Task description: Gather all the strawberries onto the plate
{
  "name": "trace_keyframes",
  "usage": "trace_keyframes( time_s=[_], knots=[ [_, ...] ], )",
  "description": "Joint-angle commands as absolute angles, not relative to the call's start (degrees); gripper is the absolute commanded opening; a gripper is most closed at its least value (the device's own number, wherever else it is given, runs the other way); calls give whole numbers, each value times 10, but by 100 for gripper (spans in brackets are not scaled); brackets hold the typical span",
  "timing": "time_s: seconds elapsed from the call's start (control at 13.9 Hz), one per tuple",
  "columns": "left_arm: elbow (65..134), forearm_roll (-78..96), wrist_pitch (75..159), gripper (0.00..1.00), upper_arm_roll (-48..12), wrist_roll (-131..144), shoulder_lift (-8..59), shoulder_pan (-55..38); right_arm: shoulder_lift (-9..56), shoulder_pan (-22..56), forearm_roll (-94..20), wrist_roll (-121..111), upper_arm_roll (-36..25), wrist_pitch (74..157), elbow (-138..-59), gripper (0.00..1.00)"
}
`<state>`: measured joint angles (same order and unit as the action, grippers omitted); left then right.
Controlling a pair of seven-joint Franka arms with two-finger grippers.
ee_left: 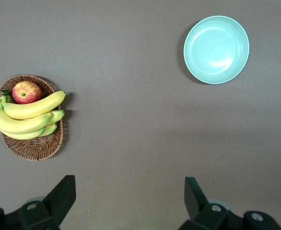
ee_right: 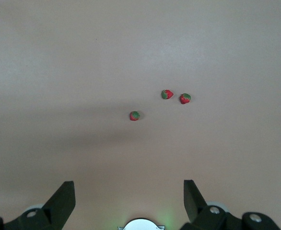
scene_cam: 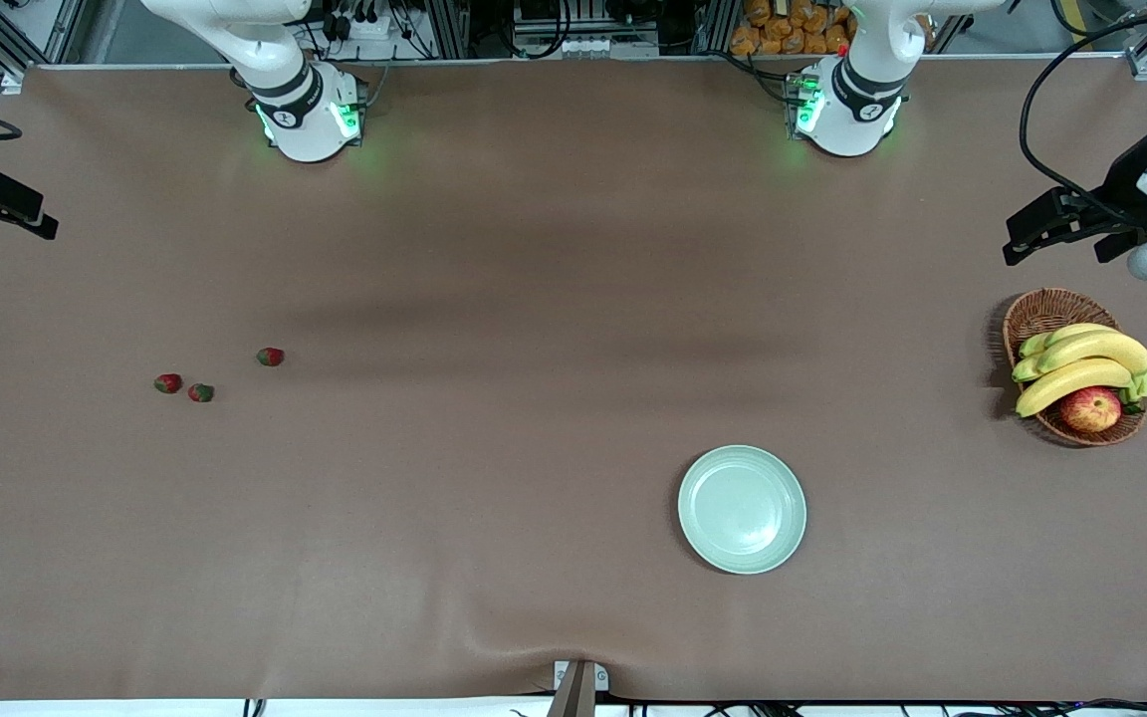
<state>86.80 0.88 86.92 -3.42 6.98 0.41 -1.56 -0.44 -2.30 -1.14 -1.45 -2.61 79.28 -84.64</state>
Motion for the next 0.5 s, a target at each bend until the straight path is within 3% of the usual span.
trace_keyframes(
  time_s=[0.0, 0.43],
  knots=[
    [873, 22, 870, 100, -34, 75, -2, -13, -6, -18, -5, -4, -26, 786, -843, 100],
    [873, 22, 870, 100, -33, 75, 4, -12, -5, -18, -5, -4, -26, 786, -843, 100]
  ],
)
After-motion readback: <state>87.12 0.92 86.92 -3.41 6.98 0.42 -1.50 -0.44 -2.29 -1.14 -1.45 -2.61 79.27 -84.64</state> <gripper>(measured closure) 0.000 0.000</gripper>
